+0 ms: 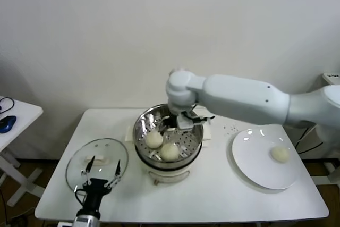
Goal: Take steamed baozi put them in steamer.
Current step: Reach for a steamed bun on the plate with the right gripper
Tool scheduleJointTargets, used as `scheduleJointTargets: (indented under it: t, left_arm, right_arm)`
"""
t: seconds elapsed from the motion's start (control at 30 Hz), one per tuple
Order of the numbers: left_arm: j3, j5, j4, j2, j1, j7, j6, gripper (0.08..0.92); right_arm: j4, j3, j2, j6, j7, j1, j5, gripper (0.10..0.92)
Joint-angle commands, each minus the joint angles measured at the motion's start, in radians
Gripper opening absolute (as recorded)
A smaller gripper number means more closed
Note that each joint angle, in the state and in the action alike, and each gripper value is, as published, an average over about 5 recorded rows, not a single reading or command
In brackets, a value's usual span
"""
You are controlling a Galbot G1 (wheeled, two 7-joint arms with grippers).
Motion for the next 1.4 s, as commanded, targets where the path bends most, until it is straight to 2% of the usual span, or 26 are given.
scheduleJointTargets:
  t: [0.03,0.13,0.23,0.4,0.53,0.87,1.17,1.4]
  left_arm:
    - [0.004,-0.002,-0.006,0.009,-0.007,-0.016,0.018,0.823]
    - [0.005,-0.007,-0.01,0.016,-0.003,-0.007,0.005,0.823]
    - [0.008,-0.009,-0.017,0.022,0.007,0.004,-0.011,0.823]
    - [0.021,-0.009,-0.026,0.023,0.014,0.016,-0.033,0.823]
    - [0.027,0.003,-0.031,0.021,0.019,0.019,-0.032,0.823]
    - [0.028,0.021,-0.042,0.015,0.046,0.021,-0.029,0.823]
    - [0.039,0.032,-0.031,0.007,0.032,0.026,-0.02,0.823]
    - [0.041,0.039,-0.021,0.003,0.024,0.025,-0.012,0.823]
  right_arm:
    - [-0.04,-0.191,-0.297,-0.354,0.003,0.23,0.481,0.823]
    - [-0.075,-0.23,-0.401,-0.401,0.01,0.228,0.542,0.823]
    - [-0.098,-0.217,-0.508,-0.426,0.012,0.176,0.539,0.823]
    - [-0.146,-0.067,-0.644,-0.417,-0.001,-0.02,0.41,0.823]
    - [-0.209,0.016,-0.688,-0.379,-0.007,-0.143,0.285,0.823]
    - [-0.413,0.408,-0.647,-0.305,-0.004,-0.557,-0.001,0.823]
    - [-0.584,0.581,-0.539,-0.284,0.01,-0.678,-0.083,0.823]
    - [-0.655,0.628,-0.468,-0.279,0.015,-0.717,-0.105,0.823]
